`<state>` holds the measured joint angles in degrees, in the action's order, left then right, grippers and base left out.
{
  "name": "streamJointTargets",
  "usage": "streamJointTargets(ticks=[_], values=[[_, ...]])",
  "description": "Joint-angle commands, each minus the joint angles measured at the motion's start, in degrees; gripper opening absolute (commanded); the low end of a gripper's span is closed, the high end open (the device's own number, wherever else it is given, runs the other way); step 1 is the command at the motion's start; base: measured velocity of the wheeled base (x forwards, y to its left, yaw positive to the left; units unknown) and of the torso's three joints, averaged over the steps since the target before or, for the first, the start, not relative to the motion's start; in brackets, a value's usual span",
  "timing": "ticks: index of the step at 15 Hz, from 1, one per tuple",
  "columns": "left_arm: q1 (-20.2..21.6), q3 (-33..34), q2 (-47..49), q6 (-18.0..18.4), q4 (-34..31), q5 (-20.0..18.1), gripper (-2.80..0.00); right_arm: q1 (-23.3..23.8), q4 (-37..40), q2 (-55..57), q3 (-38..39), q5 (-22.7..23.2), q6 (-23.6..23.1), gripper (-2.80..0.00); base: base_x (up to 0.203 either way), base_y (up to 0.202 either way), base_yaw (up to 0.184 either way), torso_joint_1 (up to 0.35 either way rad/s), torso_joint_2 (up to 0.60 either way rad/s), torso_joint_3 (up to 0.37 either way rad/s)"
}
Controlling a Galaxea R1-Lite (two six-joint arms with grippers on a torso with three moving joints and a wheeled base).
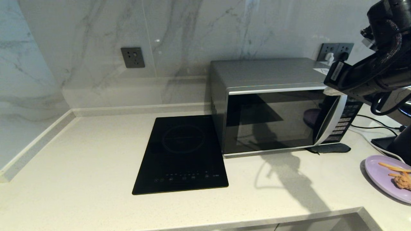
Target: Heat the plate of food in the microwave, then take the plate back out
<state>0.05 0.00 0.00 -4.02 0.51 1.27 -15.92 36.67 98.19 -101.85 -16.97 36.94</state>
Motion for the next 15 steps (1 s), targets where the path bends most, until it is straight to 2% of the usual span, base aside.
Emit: streamJointTargets(ticks=[1, 4, 7, 9, 15], values=[[0.04, 0.0, 0.09, -0.02, 0.02, 0.05, -2.8, -5.06, 1.27, -3.85, 1.8, -0.16, 0.36, -2.8, 0.0, 0.0, 0.0, 0.0, 0.0, 0.0], [0.04, 0.0, 0.09, -0.04, 0.02, 0.05, -2.8, -11.19, 4.34, -2.57, 1.83, 0.01, -0.57, -2.8, 0.0, 0.0, 0.0, 0.0, 0.0, 0.0], [0.04, 0.0, 0.09, -0.02, 0.02, 0.05, -2.8, -14.36, 4.8, 1.71, 0.62, 1.04, -3.31, -2.8, 0.0, 0.0, 0.0, 0.0, 0.0, 0.0], [0.04, 0.0, 0.09, -0.02, 0.02, 0.05, -2.8, -15.35, 4.75, 5.1, -1.89, 2.77, -4.07, -2.8, 0.0, 0.0, 0.0, 0.0, 0.0, 0.0], [0.04, 0.0, 0.09, -0.1, 0.02, 0.05, -2.8, -18.64, 4.55, 11.39, -9.36, 2.91, -4.33, -2.8, 0.0, 0.0, 0.0, 0.0, 0.0, 0.0]])
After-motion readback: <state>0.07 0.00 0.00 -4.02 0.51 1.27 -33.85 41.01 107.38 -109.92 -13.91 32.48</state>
